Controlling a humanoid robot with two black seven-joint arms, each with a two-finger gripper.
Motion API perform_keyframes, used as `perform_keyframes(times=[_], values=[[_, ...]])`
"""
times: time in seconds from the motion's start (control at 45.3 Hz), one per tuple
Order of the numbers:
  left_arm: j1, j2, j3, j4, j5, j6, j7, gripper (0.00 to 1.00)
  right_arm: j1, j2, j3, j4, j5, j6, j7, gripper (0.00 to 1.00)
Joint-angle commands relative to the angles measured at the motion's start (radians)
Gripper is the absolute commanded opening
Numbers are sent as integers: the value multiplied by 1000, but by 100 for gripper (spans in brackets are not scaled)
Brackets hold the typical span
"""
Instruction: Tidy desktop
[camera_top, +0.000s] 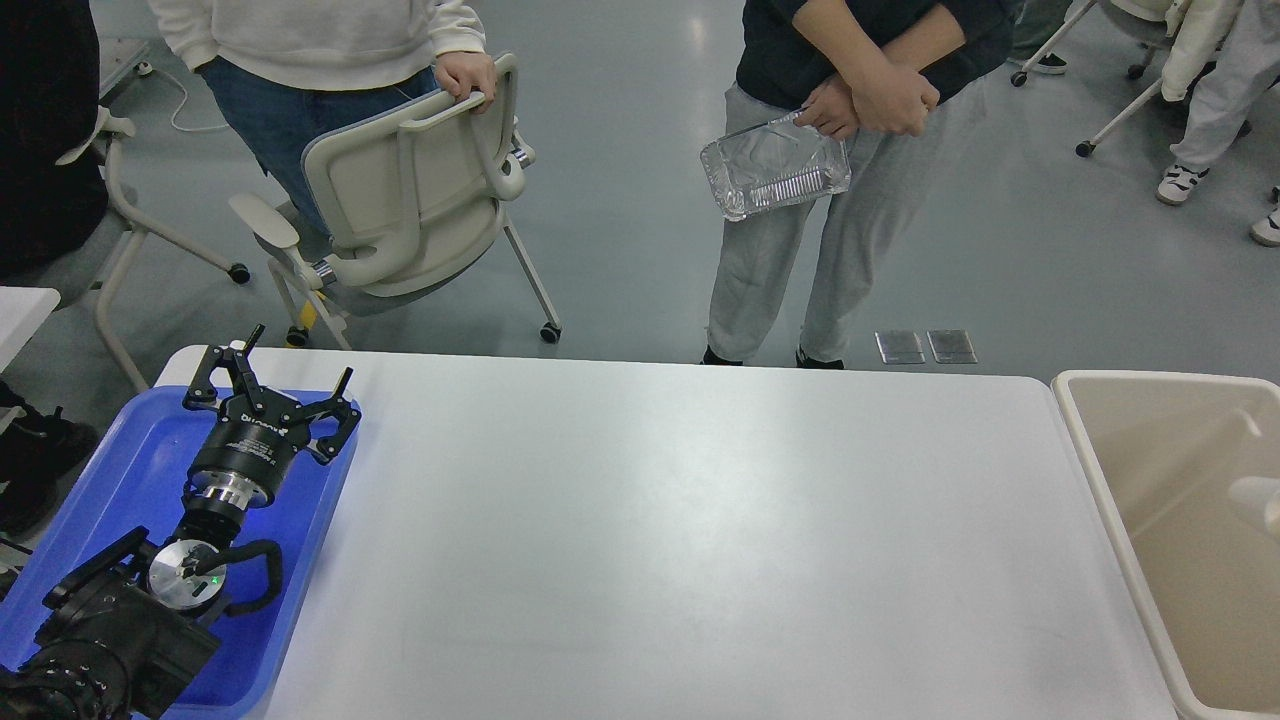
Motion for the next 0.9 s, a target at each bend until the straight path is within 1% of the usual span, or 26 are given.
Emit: perform_keyframes(times=[0.0, 0.221, 0.243, 0.287, 0.309, 0.331, 0.353, 0.684, 0.816, 0.882], values=[[0, 0, 0, 0, 0, 0, 0, 100, -15, 29, 7, -29, 11, -24, -3, 0], [0, 0, 0, 0, 0, 0, 0, 100, -18, 27, 7, -29, 10, -21, -5, 0], [0, 0, 0, 0, 0, 0, 0, 100, -18, 27, 7, -29, 11, -21, -3, 6], [0, 0, 0, 0, 0, 0, 0, 100, -18, 26, 7, -30, 11, -21, -3, 50], [0, 0, 0, 0, 0, 0, 2, 100, -18, 26, 7, -30, 11, -20, -3, 77], [0, 0, 0, 0, 0, 0, 2, 100, -18, 24, 7, -30, 11, -18, -3, 97], [0, 0, 0, 0, 0, 0, 0, 100, -17, 23, 7, -30, 11, -17, -3, 100], [0, 2, 0, 0, -2, 0, 0, 100, -15, 21, 16, -30, 13, -17, -2, 100], [0, 2, 0, 0, -2, 0, 0, 100, -6, 13, 91, -27, 14, -12, 9, 100], [0, 2, 0, 0, -2, 0, 0, 100, 5, -8, 154, 8, 17, 9, 20, 100]])
